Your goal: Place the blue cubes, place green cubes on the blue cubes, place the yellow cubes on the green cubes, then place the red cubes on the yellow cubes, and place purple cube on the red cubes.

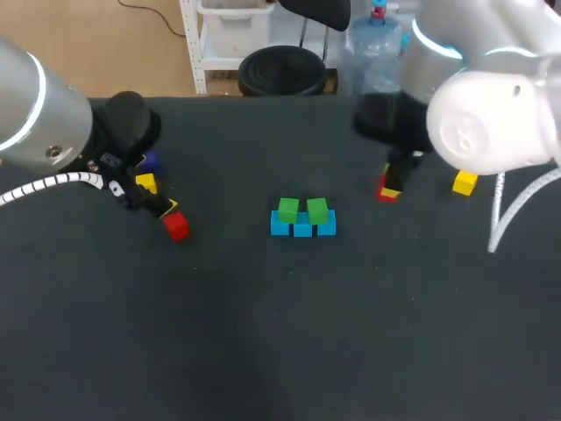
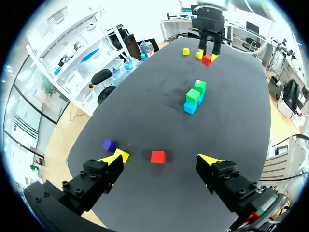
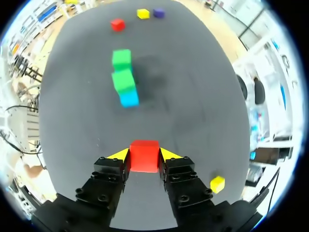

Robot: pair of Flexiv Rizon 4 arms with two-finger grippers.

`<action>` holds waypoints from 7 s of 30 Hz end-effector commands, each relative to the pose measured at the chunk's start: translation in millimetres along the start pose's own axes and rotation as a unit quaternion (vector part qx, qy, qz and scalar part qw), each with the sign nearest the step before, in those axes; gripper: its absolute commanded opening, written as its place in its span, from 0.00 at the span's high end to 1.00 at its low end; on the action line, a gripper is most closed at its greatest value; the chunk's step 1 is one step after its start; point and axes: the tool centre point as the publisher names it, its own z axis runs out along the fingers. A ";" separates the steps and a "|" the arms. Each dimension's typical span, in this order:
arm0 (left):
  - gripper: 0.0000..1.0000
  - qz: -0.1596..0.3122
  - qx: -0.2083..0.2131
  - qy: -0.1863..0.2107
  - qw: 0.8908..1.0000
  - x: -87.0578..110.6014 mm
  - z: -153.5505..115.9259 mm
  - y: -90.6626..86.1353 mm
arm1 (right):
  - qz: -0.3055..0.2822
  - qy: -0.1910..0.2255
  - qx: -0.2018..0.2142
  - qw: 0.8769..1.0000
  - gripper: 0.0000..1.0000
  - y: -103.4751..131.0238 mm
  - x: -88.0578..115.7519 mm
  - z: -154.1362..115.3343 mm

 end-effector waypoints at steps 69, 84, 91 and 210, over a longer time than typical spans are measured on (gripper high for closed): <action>0.00 0.001 0.002 -0.002 1.000 0.8 0.0 1.1 | -0.124 0.016 -0.115 0.985 1.00 48.8 -106.9 16.8; 0.00 0.001 0.002 -0.002 1.000 0.8 0.0 1.1 | -0.133 0.028 -0.119 0.984 1.00 40.8 -114.3 21.5; 0.00 0.001 0.002 -0.002 1.000 0.8 0.0 1.1 | -0.136 0.031 -0.120 0.983 1.00 38.3 -115.9 22.7; 0.00 0.001 0.002 -0.002 1.000 0.8 0.0 1.1 | -0.052 -0.008 -0.038 0.998 1.00 -14.8 -75.6 -15.5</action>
